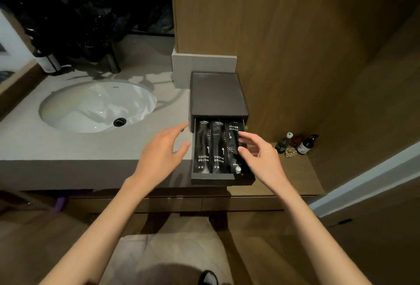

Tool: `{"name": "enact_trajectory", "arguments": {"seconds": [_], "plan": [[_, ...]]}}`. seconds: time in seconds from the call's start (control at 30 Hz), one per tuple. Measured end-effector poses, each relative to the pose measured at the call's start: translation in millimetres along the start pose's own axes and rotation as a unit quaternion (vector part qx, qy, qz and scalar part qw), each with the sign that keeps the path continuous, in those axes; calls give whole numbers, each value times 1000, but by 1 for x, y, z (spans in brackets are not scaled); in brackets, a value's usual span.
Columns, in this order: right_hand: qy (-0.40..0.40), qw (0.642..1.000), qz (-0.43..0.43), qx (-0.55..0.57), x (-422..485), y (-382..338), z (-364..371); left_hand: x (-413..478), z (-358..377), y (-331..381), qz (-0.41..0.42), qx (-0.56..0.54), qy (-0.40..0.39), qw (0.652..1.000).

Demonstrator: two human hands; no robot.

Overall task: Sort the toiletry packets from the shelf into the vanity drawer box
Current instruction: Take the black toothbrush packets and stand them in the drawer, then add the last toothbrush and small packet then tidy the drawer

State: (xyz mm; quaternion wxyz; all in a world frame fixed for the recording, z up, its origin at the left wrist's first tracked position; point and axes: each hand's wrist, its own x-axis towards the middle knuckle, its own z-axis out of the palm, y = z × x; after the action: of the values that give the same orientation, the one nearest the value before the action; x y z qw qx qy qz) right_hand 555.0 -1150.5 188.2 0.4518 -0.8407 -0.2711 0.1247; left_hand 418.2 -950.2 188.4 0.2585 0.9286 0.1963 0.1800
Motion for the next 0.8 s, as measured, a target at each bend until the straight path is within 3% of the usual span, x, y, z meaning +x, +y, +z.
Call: {"name": "enact_trajectory", "arguments": {"seconds": [0.17,0.3,0.57,0.8], "plan": [[-24,994,-8,103,-28,-48,45,-56,-55,-48,-119,-216,65,967],[-47,989,5,142,-55,-84,111,-116,-91,-101,-188,-305,108,927],[-116,979,49,163,-113,-166,285,-234,-181,-241,-300,-354,128,876],[-180,969,51,162,-116,-248,402,-272,-267,-336,-331,-337,173,864]]}}
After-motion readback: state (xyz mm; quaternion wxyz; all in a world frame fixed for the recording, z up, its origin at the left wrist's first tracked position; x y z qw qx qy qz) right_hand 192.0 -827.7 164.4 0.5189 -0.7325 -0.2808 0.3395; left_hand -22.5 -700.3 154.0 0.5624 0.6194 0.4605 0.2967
